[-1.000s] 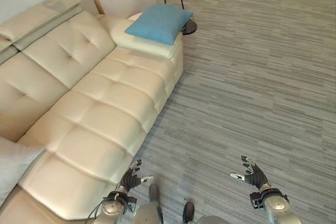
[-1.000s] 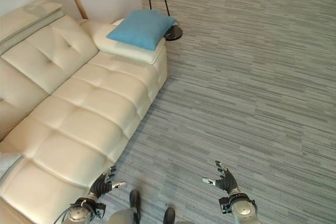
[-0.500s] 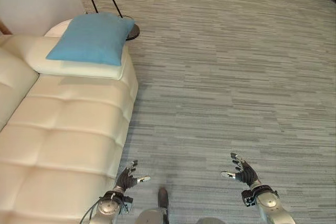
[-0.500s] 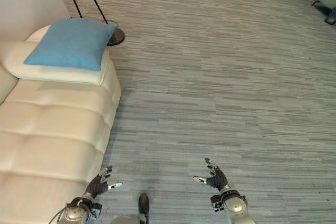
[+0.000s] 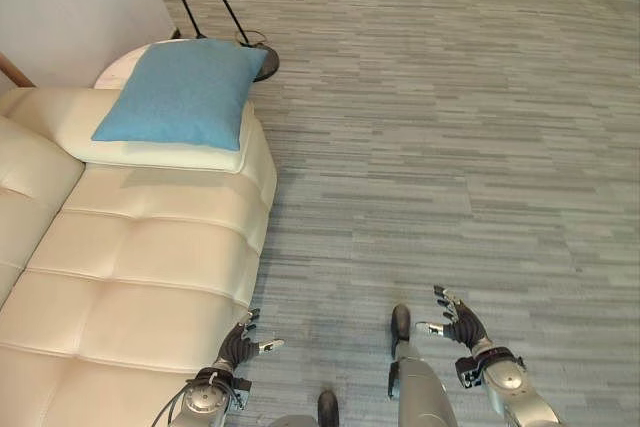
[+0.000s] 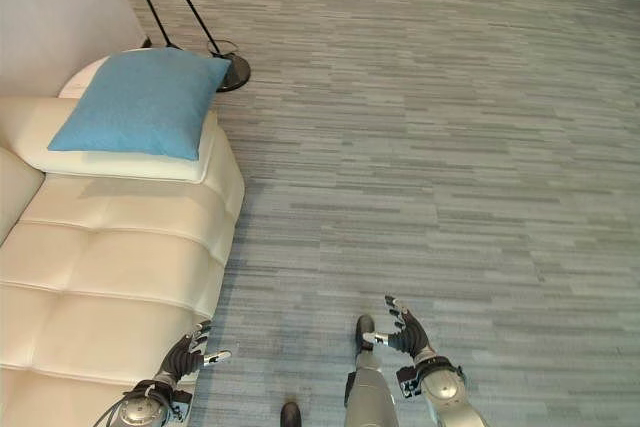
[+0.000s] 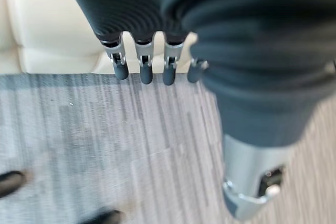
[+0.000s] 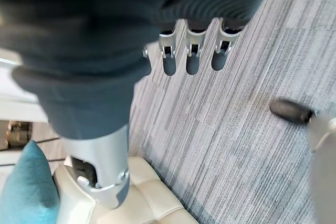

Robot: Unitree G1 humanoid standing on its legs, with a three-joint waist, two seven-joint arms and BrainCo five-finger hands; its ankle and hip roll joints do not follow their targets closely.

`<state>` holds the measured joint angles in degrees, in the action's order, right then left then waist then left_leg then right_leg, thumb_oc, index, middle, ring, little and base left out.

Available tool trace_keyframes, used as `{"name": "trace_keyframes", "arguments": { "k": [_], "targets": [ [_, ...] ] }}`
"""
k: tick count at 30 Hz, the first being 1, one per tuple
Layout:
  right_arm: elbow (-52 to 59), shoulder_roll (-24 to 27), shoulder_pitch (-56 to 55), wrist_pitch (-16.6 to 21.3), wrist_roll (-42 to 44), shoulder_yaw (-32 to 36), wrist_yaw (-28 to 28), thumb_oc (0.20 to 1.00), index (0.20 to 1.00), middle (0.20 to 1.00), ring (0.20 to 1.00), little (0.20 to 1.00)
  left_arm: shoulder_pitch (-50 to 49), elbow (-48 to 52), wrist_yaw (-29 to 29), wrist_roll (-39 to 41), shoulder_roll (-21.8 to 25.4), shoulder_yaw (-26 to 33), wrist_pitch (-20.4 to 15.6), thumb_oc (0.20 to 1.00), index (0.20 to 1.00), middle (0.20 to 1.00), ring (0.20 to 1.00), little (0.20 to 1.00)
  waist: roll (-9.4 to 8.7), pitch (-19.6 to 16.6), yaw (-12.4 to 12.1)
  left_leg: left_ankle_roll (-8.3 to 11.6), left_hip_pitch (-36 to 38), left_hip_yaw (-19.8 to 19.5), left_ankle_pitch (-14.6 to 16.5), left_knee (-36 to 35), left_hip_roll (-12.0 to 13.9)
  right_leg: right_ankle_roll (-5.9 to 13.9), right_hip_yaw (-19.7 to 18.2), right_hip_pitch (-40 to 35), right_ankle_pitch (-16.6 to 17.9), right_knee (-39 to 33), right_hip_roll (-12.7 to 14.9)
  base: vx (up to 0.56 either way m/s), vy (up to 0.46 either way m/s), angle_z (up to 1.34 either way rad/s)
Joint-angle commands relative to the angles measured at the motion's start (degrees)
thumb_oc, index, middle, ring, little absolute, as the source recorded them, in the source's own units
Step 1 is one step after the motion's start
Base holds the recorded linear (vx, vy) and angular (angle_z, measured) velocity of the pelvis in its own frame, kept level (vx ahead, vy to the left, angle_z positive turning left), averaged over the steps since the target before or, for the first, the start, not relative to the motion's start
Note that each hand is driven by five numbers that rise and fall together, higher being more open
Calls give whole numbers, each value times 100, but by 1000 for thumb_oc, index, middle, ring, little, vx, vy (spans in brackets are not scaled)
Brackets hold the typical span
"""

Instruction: Pick up all the scattered cushions and arrange them neatly on the sofa.

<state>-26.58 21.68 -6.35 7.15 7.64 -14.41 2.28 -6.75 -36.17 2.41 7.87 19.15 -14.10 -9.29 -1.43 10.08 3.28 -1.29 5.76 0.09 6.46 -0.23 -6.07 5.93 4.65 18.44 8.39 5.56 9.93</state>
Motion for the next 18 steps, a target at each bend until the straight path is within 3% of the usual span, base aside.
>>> {"name": "trace_keyframes", "arguments": {
  "k": [1,4,6,8,9,11,14,18],
  "targets": [
    [260,296,277,302,78,314,43,1000,1000,1000,1000,1000,153,252,62,24,-18,-102,-216,1000,1000,1000,1000,1000,178,12,50,529,-312,349,63,1120,790,268,416,-360,-548,234,-16,174,-203,78],
    [312,425,240,333,153,361,76,1000,1000,1000,1000,1000,281,161,121,88,-41,-128,-205,1000,1000,1000,1000,1000,185,6,58,663,-635,330,-435,2113,1003,-24,556,-681,-922,357,-194,283,-277,64],
    [327,506,188,322,172,407,106,1000,1000,1000,1000,1000,311,92,160,133,-49,-87,-189,1000,1000,1000,1000,1000,101,34,34,648,-892,434,-794,2994,1147,-267,560,-991,-1201,398,-360,396,-349,-3],
    [287,500,134,305,208,461,116,1000,1000,1000,1000,1000,313,41,171,170,-40,-49,-175,1000,1000,1000,1000,1000,58,51,9,593,-1127,653,-823,3200,1308,-347,582,-1211,-1358,353,-440,315,-240,-11],
    [267,505,114,306,226,487,129,1000,1000,1000,1000,1000,322,-22,183,153,-42,-44,-162,1000,1000,1000,1000,1000,54,79,-29,567,-1273,719,-693,3184,1320,-355,583,-1341,-1417,308,-475,269,-124,18],
    [272,495,86,298,242,525,134,1000,1000,1000,1000,1000,324,-80,184,129,-47,-45,-152,1000,1000,1000,1000,1000,8,68,-50,529,-1486,832,-614,3032,1296,-340,602,-1464,-1449,221,-466,197,-61,21],
    [261,473,22,297,237,555,164,1000,1000,1000,1000,1000,252,-104,195,66,-10,-23,-119,1000,1000,1000,1000,1000,-30,69,-159,496,-1877,1087,-522,2052,1372,-267,651,-1759,-1647,127,-496,290,-1,-4],
    [220,445,6,283,156,518,183,1000,1000,1000,1000,1000,131,-78,224,46,12,54,-80,1000,1000,1000,1000,1000,43,19,-351,673,-2206,1002,-1249,606,1463,-150,648,-2212,-1863,-4,-667,400,64,-4]
  ]
}}
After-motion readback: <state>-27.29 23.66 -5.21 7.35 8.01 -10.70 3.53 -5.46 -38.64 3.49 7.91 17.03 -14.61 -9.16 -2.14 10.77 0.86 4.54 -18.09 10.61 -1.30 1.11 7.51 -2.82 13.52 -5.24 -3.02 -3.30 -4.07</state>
